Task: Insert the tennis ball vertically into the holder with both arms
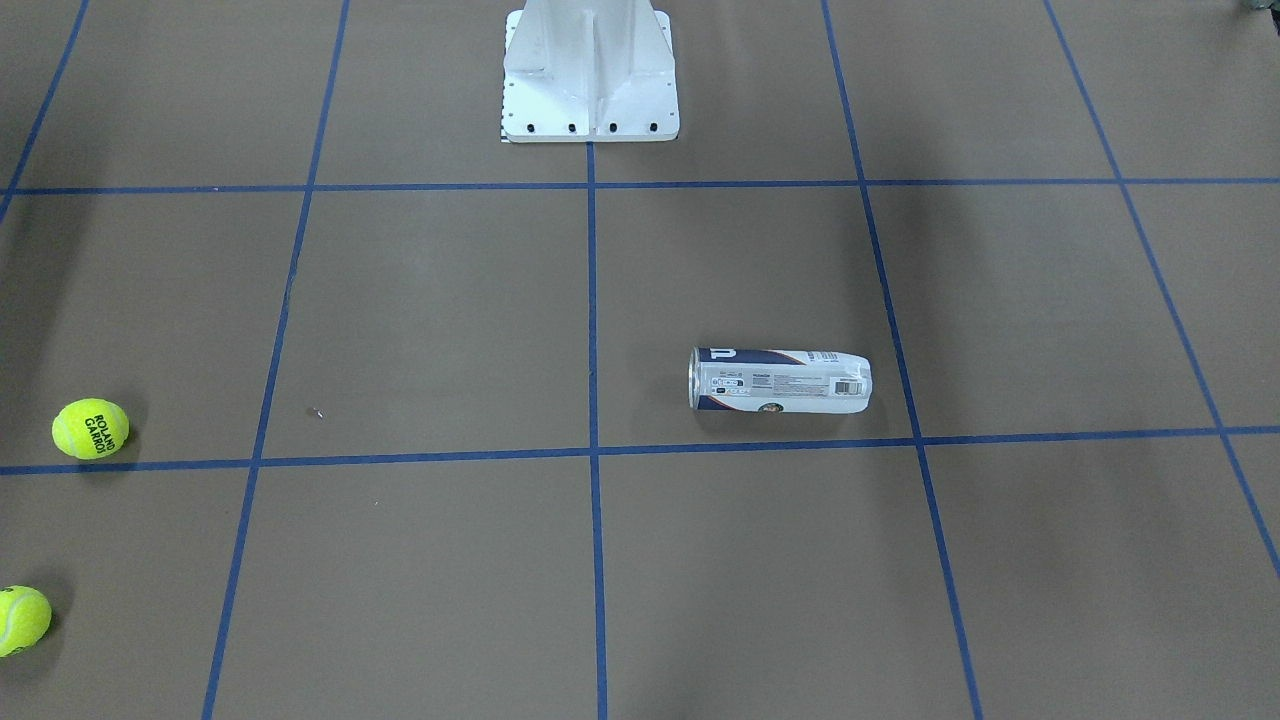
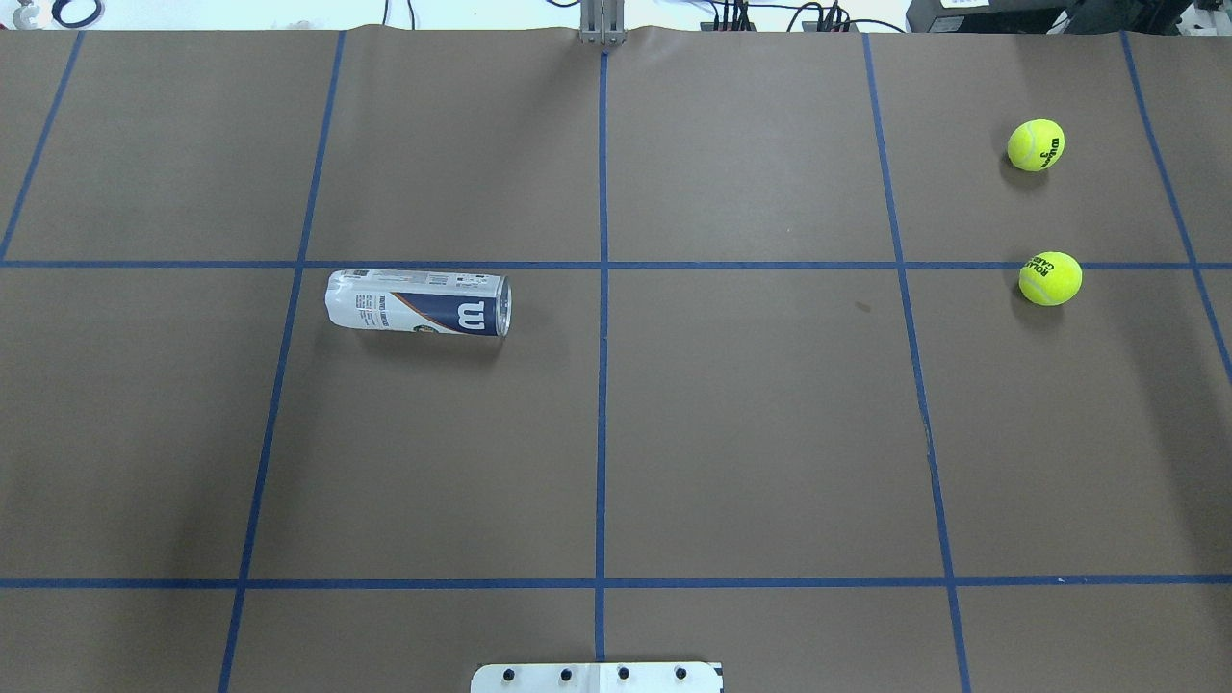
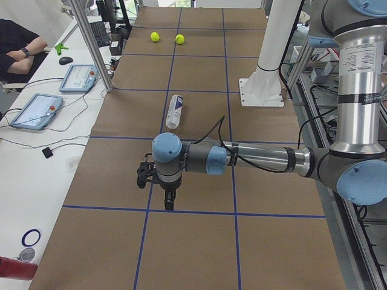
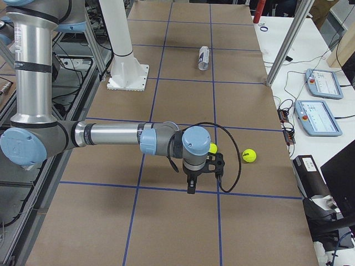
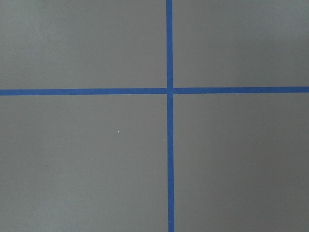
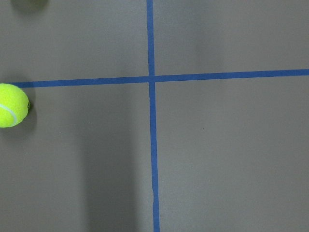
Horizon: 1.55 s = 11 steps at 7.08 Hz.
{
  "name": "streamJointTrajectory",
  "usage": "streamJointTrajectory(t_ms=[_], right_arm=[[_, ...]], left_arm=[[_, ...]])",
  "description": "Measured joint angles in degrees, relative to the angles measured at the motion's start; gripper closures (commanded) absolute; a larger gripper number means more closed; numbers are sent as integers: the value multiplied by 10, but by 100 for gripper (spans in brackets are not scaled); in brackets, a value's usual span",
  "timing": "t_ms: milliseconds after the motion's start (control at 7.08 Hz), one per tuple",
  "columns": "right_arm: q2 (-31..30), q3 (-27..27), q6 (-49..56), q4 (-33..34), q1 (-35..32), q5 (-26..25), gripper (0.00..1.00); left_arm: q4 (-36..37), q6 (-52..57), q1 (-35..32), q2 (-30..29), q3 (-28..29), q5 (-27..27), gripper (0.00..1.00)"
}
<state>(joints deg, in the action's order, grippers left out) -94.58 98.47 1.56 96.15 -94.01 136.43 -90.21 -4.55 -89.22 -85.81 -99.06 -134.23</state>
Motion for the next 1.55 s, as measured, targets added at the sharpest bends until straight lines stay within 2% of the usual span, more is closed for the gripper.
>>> streamJointTrajectory(t_ms=[283,565,848,1272,1555], right_arm=[[1,1,-1,0,-3,1,1],[0,7,-1,0,-4,5,1],[1,11,-3,0,-4,6,1],[1,13,-6,1,-4,10,1],[0,15,-7,1,-4,25,1]], left_arm=[[-9,-2,-4,-15,-9,-24,0],[-19,-41,8,-66,-47,-36,0],[5,-67,80,-162,-51,-32,0],[16,-70,202,-307,-16,-28,2],[0,-51,254,-361,-2,4,1]])
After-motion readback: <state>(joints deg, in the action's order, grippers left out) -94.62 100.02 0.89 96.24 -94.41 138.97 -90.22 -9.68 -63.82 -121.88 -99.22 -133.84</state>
